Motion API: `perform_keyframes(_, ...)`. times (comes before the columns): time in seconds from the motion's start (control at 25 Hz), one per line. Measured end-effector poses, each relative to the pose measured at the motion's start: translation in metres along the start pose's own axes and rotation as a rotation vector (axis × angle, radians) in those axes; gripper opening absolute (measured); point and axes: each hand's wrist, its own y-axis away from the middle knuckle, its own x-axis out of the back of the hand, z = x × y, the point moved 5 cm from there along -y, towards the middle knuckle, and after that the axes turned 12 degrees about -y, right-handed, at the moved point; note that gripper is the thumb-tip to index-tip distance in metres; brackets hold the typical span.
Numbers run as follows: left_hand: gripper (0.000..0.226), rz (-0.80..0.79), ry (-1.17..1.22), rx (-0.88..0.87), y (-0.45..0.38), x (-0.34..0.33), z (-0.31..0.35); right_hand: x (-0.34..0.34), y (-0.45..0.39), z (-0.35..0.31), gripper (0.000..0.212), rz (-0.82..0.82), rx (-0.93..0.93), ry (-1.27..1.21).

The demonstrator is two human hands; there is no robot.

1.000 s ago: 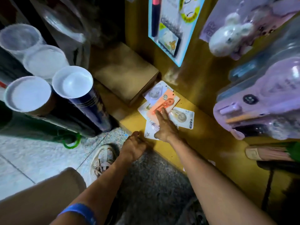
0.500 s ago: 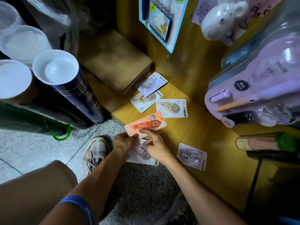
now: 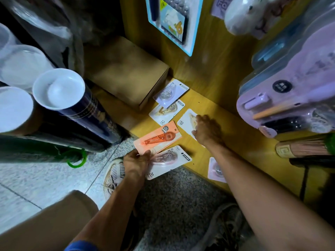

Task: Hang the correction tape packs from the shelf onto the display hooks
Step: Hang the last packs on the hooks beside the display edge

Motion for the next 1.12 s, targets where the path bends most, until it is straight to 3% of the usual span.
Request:
perform_keyframes(0.12,0.019,0.029,0.214,0.085,0.004,0.002,-0.002,-0.005,0.014,0.017,0.048,0.094,-0.158,-0.037)
perform_keyframes(0.2,0.022,0.042,0.222,0.135,0.013,0.005,0.003,0.008,0.033,0.026,0.045,0.175,-0.176,-0.154)
perform_keyframes(0.28,0.02,-0.019,0.133,0.066,0.021,0.007,0.009,0.027,0.059,0.029,0.042,0.223,-0.056,-0.404)
perform_keyframes(0.4,0.021,-0.094,0.057,0.005,0.055,0.01,0.024,0.051,0.109,0.014,0.052,0.087,0.279,-0.677)
perform_keyframes(0.52,0.02,-0.116,0.149,0.015,0.091,0.011,0.044,0.073,0.149,-0.009,0.053,-0.098,0.483,-0.667)
perform_keyframes(0.76,0.034,-0.351,0.279,-0.115,0.175,0.04,0.069,0.142,0.233,-0.057,0.053,-0.147,0.702,-0.446)
perform_keyframes(0.84,0.046,-0.429,0.348,-0.187,0.209,0.051,0.077,0.164,0.264,-0.07,0.051,-0.039,0.756,-0.445)
perform_keyframes(0.96,0.052,-0.446,0.438,-0.273,0.255,0.067,0.076,0.189,0.313,-0.081,0.044,0.268,0.847,-0.486)
perform_keyframes(1.04,0.046,-0.414,0.454,-0.304,0.279,0.075,0.073,0.199,0.338,-0.077,0.06,0.518,0.684,-0.489)
perform_keyframes(1.12,0.039,-0.37,0.477,-0.335,0.299,0.082,0.074,0.201,0.358,-0.065,0.094,0.588,0.333,-0.65)
